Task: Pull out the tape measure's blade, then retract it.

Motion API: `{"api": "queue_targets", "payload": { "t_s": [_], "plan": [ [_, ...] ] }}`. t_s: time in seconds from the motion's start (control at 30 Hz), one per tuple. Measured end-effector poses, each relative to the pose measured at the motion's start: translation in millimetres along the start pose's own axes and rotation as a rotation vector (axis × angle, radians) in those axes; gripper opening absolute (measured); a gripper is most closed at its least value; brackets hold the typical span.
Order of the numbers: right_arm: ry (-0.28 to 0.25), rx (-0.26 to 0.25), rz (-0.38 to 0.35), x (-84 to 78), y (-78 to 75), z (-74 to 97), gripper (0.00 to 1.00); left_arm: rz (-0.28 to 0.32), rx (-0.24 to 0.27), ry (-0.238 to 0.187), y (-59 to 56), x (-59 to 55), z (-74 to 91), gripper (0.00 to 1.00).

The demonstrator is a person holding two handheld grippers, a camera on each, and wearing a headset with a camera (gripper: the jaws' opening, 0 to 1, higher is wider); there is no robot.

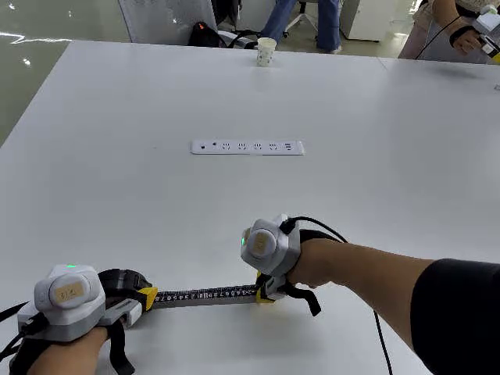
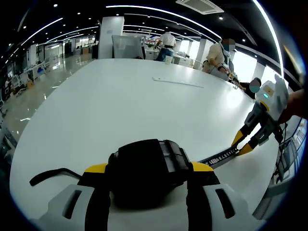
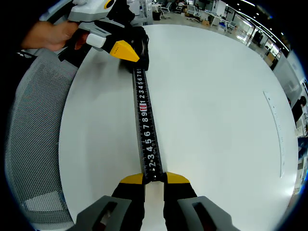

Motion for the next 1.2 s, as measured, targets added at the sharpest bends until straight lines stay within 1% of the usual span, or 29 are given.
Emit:
{"api": "queue_targets", "payload": {
  "t_s": [0.43, 0.97, 1.2],
  "plan": [
    [-0.005, -0.002, -0.006, 4.0, 0.6, -1.7, 0.10, 0.001, -0.001, 0.003, 0.5, 0.5, -1.0, 0.59],
    [-0.011, 0.002, 0.011, 9.3, 1.9, -3.9, 0.10, 0.002, -0.003, 0.006, 1.1, 0.8, -0.7, 0.59],
    [-0.020, 0.017, 0.010, 12.1, 1.1, -4.7, 0.10, 0.002, -0.004, 0.008, 1.1, 0.8, -0.9, 0.59]
  ]
}}
Point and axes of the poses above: the centre of the closed fingertips' face, and the gripper's own axes: z roughly backward along the fingers, y roughly to its left, x roughly out of its top, the point moved 8 cm from there along z, roughly backward along the fingers, and after that the axes turned 12 degrees about -z, right-handed, at the moved point
